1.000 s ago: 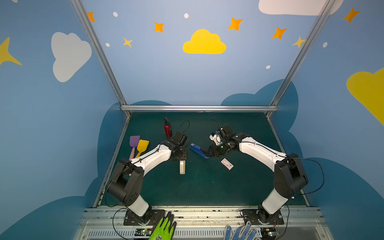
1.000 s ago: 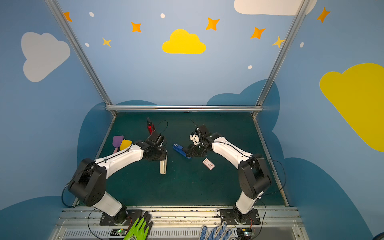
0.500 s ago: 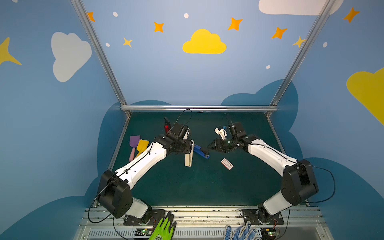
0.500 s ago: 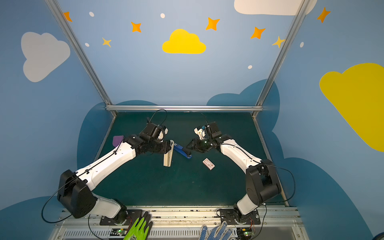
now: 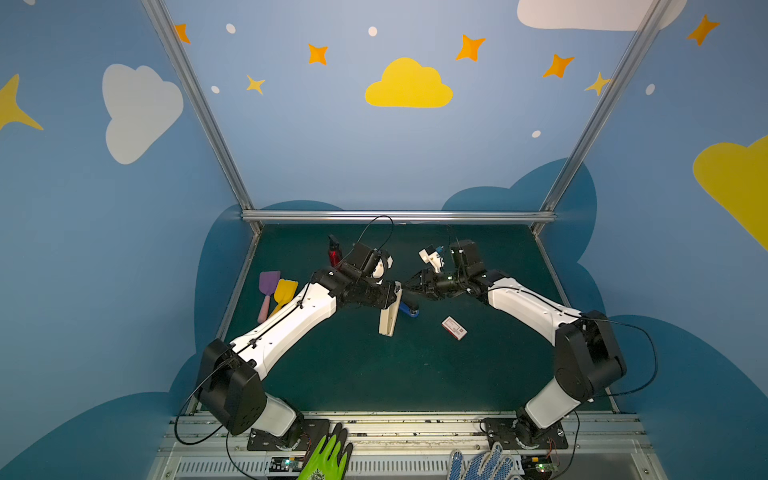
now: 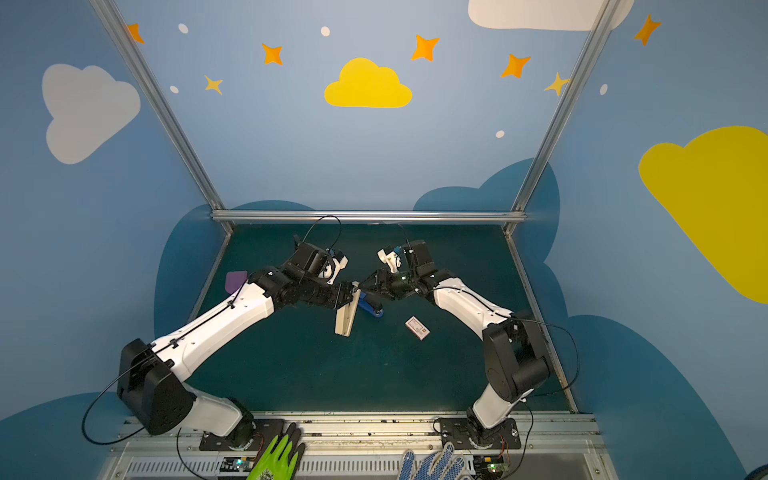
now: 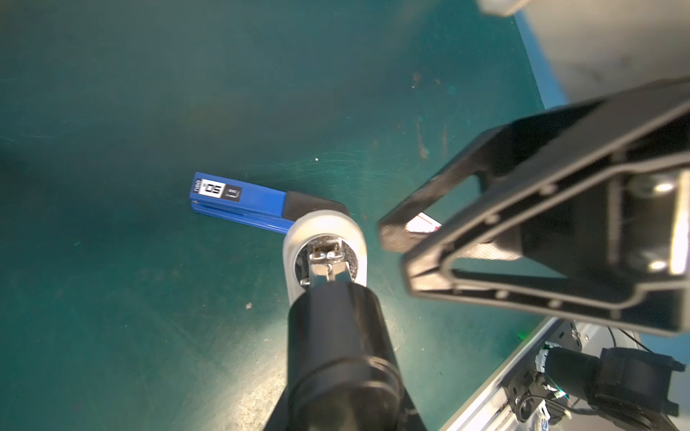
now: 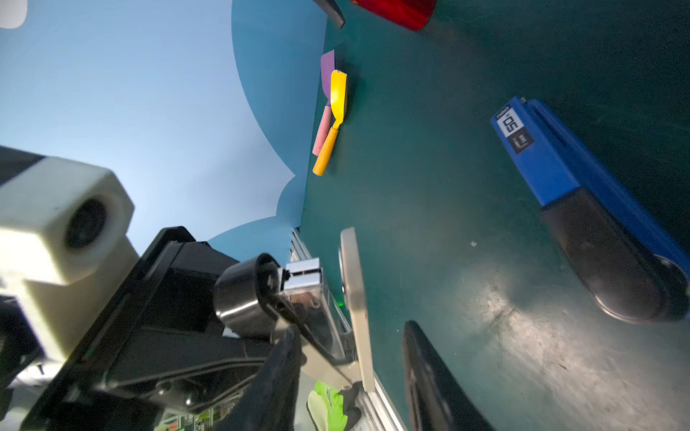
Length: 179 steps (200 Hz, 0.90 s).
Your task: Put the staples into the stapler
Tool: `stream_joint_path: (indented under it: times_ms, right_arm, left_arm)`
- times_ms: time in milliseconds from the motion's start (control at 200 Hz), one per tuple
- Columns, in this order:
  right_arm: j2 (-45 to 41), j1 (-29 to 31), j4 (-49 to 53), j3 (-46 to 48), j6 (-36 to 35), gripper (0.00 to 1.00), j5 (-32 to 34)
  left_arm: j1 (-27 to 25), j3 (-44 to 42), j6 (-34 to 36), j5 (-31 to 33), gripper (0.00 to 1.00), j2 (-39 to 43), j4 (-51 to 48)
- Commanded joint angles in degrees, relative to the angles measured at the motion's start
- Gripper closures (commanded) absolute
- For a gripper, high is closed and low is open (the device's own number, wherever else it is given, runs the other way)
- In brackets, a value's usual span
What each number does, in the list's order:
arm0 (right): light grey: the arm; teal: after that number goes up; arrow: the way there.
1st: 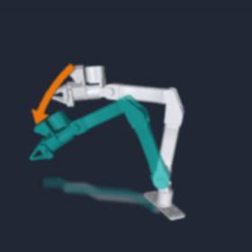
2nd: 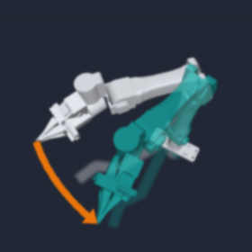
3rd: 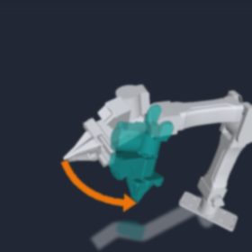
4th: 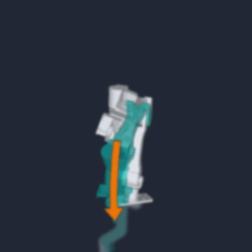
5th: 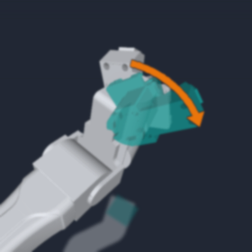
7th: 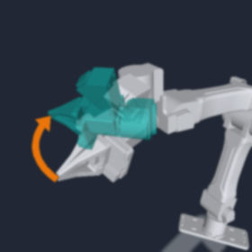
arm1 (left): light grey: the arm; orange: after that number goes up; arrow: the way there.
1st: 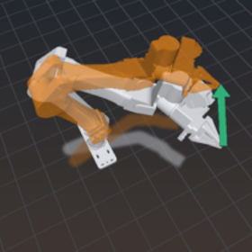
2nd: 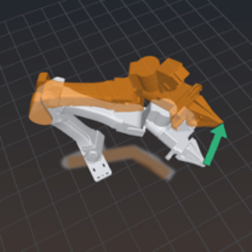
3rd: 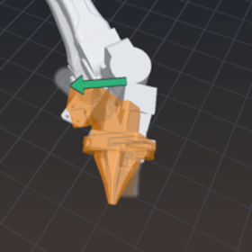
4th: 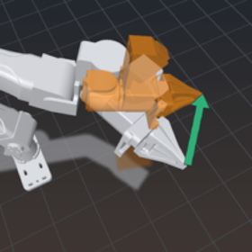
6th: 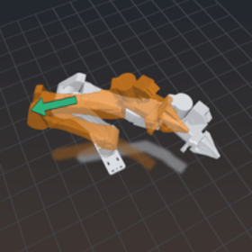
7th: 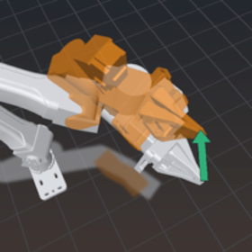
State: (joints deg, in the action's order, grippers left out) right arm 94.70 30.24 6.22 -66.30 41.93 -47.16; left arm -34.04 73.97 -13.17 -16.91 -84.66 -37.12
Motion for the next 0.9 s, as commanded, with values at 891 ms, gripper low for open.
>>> stream_joint_path:
  times_ms: [891]
  right_arm:
    - [3.1,1.5,-6.2,-0.6,3.8,0.72,-1.3]
  left_arm:
    - [-0.4,0.1,-1.5,-3.4,0.96,4.8,5.3]
